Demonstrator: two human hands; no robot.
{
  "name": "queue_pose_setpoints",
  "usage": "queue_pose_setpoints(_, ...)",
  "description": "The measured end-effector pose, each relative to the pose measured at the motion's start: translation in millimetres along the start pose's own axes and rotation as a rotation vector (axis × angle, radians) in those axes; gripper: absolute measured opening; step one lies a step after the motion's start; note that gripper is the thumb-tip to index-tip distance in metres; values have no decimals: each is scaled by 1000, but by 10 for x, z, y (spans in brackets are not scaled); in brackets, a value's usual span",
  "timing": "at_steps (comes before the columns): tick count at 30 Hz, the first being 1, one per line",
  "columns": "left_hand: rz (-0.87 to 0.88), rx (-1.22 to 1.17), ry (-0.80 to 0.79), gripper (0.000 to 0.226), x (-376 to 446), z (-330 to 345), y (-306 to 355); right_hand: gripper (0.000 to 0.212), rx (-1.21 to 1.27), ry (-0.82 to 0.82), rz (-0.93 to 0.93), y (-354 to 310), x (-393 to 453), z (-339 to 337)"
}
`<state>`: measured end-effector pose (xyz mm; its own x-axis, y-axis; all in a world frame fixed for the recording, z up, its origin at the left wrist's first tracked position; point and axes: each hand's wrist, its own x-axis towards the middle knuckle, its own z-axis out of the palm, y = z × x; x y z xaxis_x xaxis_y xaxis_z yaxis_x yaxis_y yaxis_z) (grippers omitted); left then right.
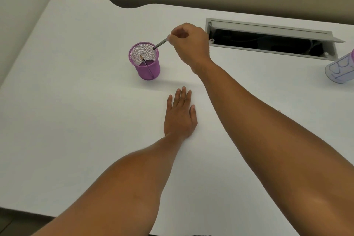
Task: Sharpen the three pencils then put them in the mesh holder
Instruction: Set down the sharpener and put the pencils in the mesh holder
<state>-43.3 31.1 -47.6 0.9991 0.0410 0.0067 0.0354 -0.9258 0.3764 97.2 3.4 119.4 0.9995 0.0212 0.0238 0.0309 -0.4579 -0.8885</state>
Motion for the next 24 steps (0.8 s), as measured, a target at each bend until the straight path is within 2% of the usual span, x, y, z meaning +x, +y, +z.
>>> queue_pose_setpoints(7, 1, 7, -16, 59, 11, -15, -1, 16, -264, -200, -39, 110, 96, 432)
queue_pose_setpoints(12, 9, 75, -35, 61, 13, 13, -29, 21, -325, -262, -30, 132, 81, 560)
queue_pose_setpoints(16, 12, 79, -45, 61, 5, 3, -16, 21, -296, -252, -16, 160, 71, 587)
queue_pose_setpoints(21, -2, 25, -28, 60, 16, -1, -16, 20, -242, -158, -21, 203, 74, 471)
queue_pose_setpoints(24, -7, -16, -29, 58, 13, -20, -7, 17, -208, -96, 37, 303, 54, 348)
